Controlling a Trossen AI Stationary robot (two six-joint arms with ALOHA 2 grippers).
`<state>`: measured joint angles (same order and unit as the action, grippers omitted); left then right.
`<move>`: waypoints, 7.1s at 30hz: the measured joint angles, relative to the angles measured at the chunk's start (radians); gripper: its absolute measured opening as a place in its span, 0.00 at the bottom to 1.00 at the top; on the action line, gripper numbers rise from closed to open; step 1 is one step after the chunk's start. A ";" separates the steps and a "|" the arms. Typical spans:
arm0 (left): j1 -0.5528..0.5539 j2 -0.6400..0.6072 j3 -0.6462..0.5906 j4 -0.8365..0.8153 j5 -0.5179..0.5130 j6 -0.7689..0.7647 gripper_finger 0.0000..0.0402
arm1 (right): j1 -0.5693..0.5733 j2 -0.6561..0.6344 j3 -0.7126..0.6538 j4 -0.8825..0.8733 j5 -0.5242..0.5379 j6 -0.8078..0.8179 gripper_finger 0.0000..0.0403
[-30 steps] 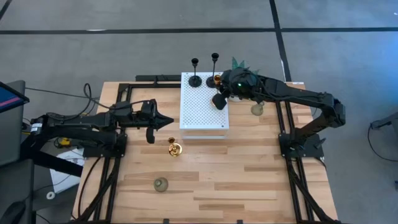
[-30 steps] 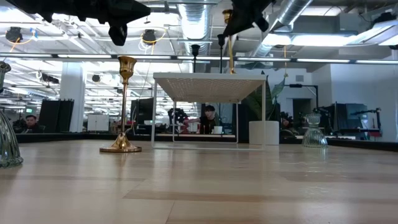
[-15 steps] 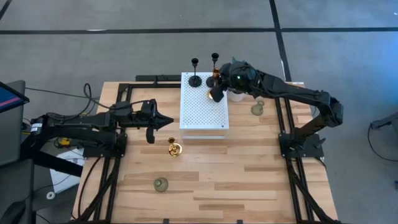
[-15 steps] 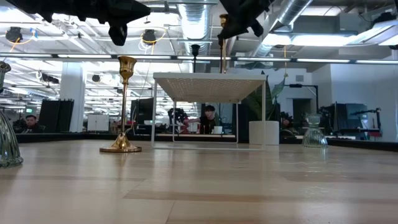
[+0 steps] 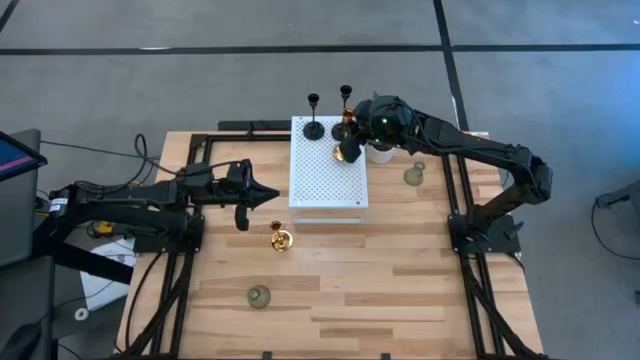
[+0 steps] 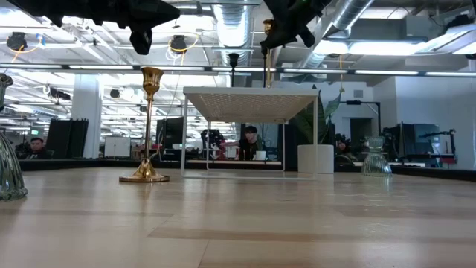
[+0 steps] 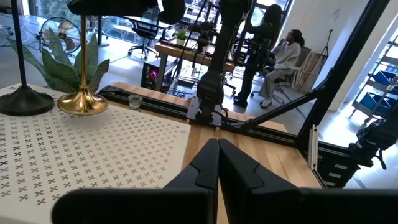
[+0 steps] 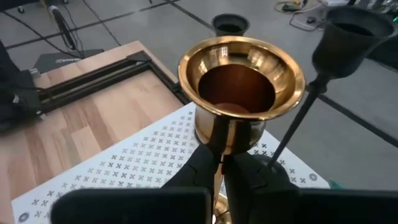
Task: Pick & Place candle stick holders
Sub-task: Put the right golden candle holder on the shelf, then align the golden candle holder with the other golden candle holder on the shelf
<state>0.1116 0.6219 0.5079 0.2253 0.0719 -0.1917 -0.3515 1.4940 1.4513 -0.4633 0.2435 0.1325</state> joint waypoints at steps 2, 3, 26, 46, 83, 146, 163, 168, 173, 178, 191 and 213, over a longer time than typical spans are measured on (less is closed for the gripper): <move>0.000 0.000 0.000 0.000 0.000 0.000 0.02 | -0.006 0.000 0.000 -0.008 -0.012 0.000 0.01; 0.000 0.000 0.000 0.000 0.000 0.000 0.02 | -0.006 0.000 -0.001 -0.011 -0.011 0.000 0.01; 0.000 0.000 0.000 0.000 0.000 0.000 0.02 | -0.038 0.000 -0.001 -0.029 -0.088 -0.001 0.01; 0.000 0.000 0.000 0.000 0.000 0.000 0.02 | -0.023 0.121 0.006 0.060 -0.082 -0.013 0.00; 0.000 0.000 0.000 0.000 0.000 0.000 0.02 | -0.042 0.067 -0.003 -0.141 -0.085 -0.106 0.53; -0.178 -0.223 -0.385 -0.062 -0.066 -0.147 0.01 | 0.560 -0.506 0.001 -0.457 0.298 0.085 0.00; -0.178 -0.110 -0.472 0.089 -0.099 -0.135 0.01 | 0.586 -0.513 0.000 -0.461 0.334 0.082 0.00; -0.178 -0.034 -0.472 0.156 -0.121 -0.135 0.01 | 0.586 -0.513 0.000 -0.460 0.334 0.079 0.00; -0.178 0.050 -0.472 0.273 -0.132 -0.136 0.02 | 0.586 -0.512 0.000 -0.460 0.334 0.078 0.00; -0.178 0.118 -0.472 0.307 -0.132 -0.163 0.02 | 0.586 -0.513 0.000 -0.460 0.334 0.079 0.00; -0.178 0.173 -0.472 0.337 -0.174 -0.156 0.02 | 0.586 -0.512 0.000 -0.460 0.334 0.079 0.00; -0.190 0.172 -0.471 0.397 -0.105 -0.079 0.70 | 0.585 -0.512 0.000 -0.460 0.333 0.082 0.00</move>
<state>-0.0789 0.7940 0.0372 0.6224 -0.0332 -0.2707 0.2337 0.9817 1.4517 -0.9237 0.5770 0.2150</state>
